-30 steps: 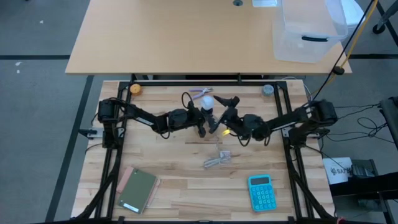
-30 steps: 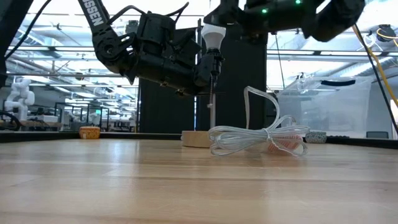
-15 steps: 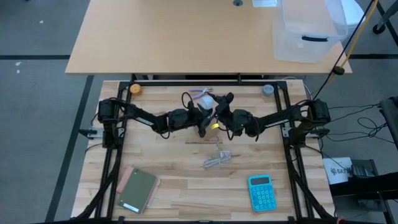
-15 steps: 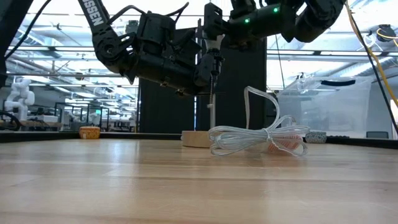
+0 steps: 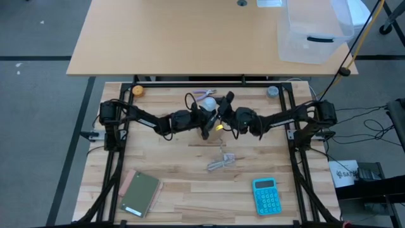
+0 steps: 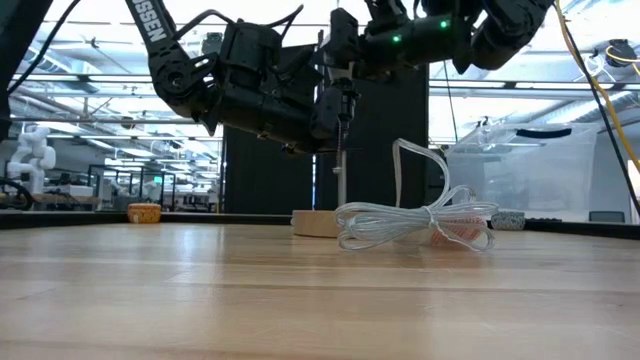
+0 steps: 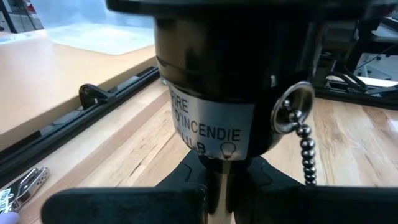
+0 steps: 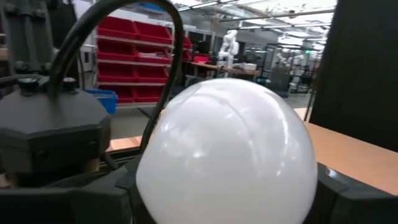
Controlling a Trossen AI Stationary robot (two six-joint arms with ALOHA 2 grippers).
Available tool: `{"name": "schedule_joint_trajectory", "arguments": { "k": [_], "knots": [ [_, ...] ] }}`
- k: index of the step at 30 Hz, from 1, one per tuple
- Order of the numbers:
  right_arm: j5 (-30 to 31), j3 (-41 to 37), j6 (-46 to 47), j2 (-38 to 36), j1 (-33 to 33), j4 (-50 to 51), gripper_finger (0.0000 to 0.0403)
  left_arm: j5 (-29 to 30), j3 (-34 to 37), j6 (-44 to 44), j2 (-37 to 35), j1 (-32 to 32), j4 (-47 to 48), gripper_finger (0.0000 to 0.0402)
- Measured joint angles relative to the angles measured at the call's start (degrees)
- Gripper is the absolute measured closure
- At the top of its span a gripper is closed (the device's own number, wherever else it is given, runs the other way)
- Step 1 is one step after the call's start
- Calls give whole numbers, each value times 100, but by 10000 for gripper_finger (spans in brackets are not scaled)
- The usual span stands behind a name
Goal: Screw lightbulb
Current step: Remove the light bulb from the brown lamp
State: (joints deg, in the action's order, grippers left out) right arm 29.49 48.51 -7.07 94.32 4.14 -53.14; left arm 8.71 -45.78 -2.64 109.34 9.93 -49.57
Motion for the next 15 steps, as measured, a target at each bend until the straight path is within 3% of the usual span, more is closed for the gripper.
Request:
{"name": "schedule_joint_trajectory", "arguments": {
  "k": [15],
  "knots": [
    [-1720, 0, -279, -692, 527, 1466, 155, -853, -2, 322, 0, 13, 21, 371]
  ]
}}
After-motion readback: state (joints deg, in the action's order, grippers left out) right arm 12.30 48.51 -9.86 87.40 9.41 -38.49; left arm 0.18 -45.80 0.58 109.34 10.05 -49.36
